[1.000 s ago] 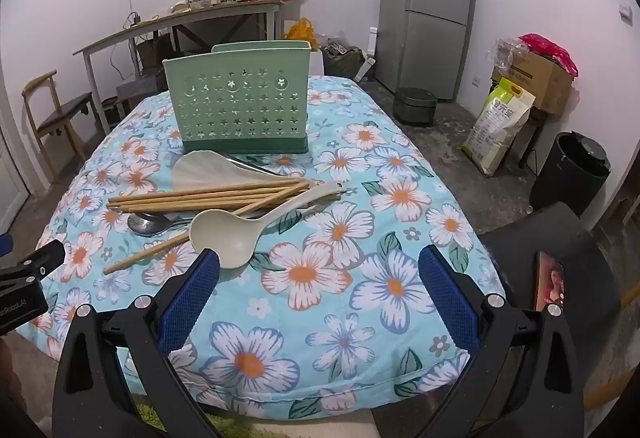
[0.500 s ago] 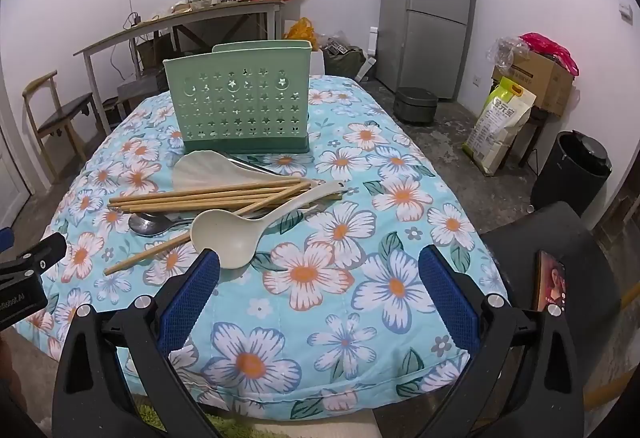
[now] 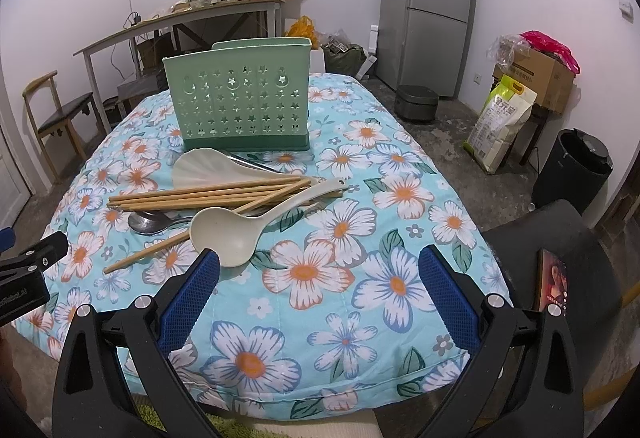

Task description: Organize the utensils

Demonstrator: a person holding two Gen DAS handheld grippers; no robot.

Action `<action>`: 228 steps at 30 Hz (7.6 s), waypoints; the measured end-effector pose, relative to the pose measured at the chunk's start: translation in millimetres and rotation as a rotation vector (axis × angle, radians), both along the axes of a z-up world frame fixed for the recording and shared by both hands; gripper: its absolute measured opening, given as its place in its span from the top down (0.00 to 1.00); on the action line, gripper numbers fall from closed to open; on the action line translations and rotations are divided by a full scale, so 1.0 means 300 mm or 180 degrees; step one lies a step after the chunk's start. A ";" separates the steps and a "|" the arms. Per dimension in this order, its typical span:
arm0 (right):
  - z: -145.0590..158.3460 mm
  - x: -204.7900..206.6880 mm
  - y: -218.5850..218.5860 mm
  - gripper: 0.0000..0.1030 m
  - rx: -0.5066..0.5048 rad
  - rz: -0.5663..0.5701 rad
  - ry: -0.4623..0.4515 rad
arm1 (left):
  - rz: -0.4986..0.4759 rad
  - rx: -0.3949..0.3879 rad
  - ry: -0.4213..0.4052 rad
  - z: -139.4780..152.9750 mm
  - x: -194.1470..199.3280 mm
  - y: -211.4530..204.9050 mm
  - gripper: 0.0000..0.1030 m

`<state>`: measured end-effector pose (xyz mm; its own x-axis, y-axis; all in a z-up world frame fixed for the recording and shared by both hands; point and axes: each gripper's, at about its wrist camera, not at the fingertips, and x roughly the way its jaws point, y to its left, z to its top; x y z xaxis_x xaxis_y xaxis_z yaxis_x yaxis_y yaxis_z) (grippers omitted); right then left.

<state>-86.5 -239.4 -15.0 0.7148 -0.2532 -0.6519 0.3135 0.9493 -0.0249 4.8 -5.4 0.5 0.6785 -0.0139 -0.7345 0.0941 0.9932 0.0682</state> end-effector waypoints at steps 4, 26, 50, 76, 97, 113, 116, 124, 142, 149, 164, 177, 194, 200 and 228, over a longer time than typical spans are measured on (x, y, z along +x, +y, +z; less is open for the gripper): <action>0.001 0.004 -0.004 0.06 0.0003 -0.0002 0.0001 | 0.0008 0.0013 0.0010 -0.002 0.003 -0.001 0.08; 0.000 0.006 -0.008 0.06 0.0016 0.0005 0.0002 | 0.0019 0.0031 0.0018 -0.006 0.004 0.002 0.08; 0.000 0.012 0.002 0.06 0.0023 0.0036 0.0015 | -0.0033 -0.0071 -0.0008 -0.003 0.005 0.030 0.08; -0.094 0.113 0.041 0.06 -0.0012 0.0509 0.0108 | -0.0437 -0.0605 0.0409 -0.115 0.175 0.014 0.08; -0.086 0.196 0.102 0.06 -0.0066 0.1194 0.0023 | -0.0562 -0.1185 0.0645 -0.138 0.292 -0.032 0.41; -0.135 0.223 0.191 0.27 -0.0459 0.1475 0.0157 | -0.0476 -0.1504 0.0993 -0.236 0.361 -0.027 0.80; -0.154 0.231 0.205 0.34 -0.0561 0.1505 0.0219 | -0.0494 -0.1389 0.0965 -0.237 0.361 -0.043 0.86; -0.214 0.249 0.245 0.54 -0.0729 0.1593 0.0389 | -0.0508 -0.1404 0.0914 -0.234 0.355 -0.041 0.92; -0.073 0.161 0.158 0.93 -0.0051 0.1475 0.0096 | -0.0593 -0.1389 0.0598 -0.023 0.243 0.028 1.00; 0.026 0.109 0.117 0.95 0.0269 0.1493 -0.0149 | -0.0600 -0.1330 0.0179 0.136 0.184 0.070 0.99; 0.268 0.087 0.036 0.95 0.0476 0.1484 -0.0826 | -0.0811 -0.1205 -0.0852 0.498 0.258 0.065 1.00; 0.369 0.168 0.021 0.95 0.0408 0.1519 -0.1076 | -0.0913 -0.0711 -0.1127 0.592 0.511 -0.105 1.00; 0.374 0.250 0.021 0.95 0.0425 0.1580 -0.1147 | -0.1142 -0.0316 -0.0639 0.342 0.761 -0.283 0.96; 0.424 0.290 -0.016 0.95 0.0537 0.1615 -0.1289 | -0.1120 -0.0487 -0.0658 0.320 0.783 -0.280 0.79; 0.396 0.649 -0.332 0.95 0.2230 0.1452 -0.0948 | -0.0569 -0.0943 -0.0313 0.124 0.565 0.009 0.34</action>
